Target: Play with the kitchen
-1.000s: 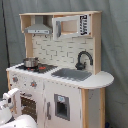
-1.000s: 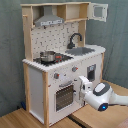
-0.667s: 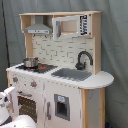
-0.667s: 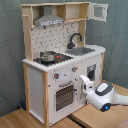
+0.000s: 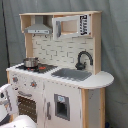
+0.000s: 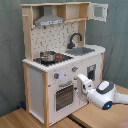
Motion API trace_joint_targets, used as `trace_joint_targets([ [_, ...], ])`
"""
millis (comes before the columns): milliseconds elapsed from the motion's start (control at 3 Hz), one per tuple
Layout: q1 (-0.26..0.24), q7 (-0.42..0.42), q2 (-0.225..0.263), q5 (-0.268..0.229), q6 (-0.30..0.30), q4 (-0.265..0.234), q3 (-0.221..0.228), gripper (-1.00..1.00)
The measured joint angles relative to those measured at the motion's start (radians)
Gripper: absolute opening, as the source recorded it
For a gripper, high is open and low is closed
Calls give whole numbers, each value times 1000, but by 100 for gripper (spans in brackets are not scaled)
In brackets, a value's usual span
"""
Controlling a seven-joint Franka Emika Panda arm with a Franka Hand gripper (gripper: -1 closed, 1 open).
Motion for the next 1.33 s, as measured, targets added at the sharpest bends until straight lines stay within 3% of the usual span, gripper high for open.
trace_joint_targets([
  [1333,10,-419,0,-7,89,-27,-113,100],
])
